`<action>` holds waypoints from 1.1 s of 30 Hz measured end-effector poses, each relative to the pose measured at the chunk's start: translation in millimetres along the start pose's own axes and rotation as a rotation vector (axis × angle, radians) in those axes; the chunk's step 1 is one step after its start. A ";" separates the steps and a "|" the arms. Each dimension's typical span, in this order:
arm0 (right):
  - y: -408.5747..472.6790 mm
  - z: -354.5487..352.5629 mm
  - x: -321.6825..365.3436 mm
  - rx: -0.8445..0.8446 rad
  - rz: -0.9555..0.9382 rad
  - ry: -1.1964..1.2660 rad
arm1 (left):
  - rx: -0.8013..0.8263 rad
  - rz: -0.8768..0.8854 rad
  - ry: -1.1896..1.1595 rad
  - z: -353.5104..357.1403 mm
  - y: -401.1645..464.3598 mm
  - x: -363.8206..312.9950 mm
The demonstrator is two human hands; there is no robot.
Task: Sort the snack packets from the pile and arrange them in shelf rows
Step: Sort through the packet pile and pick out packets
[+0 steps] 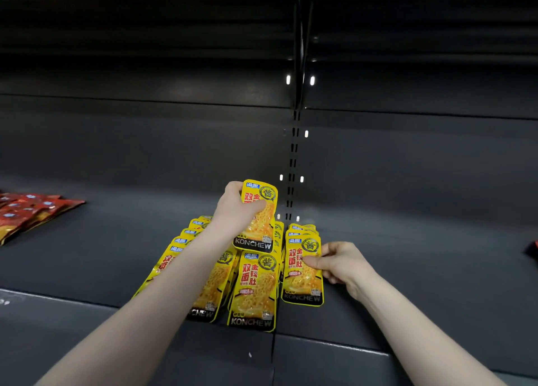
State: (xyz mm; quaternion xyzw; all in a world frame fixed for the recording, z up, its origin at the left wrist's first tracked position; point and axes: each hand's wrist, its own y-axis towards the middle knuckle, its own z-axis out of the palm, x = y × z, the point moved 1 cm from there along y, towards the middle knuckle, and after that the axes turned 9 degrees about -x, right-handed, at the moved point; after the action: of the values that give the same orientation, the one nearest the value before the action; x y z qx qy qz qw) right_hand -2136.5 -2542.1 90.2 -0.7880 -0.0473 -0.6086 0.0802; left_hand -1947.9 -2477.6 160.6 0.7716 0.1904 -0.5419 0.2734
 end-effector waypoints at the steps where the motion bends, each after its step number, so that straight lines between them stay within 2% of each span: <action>1: 1.1 0.8 0.7 0.006 -0.002 -0.009 | 0.001 0.001 0.003 -0.1 0.3 0.6; 16: 11.3 5.1 -4.3 -0.053 -0.053 -0.262 | 0.159 0.049 0.073 12.1 3.9 7.5; 25: 18.4 -57.2 -5.4 -0.307 -0.155 -0.411 | 0.360 0.076 0.137 25.6 -4.1 -0.5; 30: 19.2 -103.1 -18.2 -0.425 -0.151 -0.570 | 0.502 0.206 0.157 33.5 -16.4 3.1; 33: 14.7 -118.9 -25.2 -0.483 -0.160 -0.651 | 0.545 0.292 0.251 37.7 -22.4 5.6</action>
State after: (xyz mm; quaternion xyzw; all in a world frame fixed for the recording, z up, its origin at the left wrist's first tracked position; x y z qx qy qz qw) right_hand -2253.5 -2577.8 94.1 -0.9293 0.0128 -0.3257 -0.1735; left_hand -1986.8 -2483.8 140.5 0.8963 -0.0417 -0.4285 0.1062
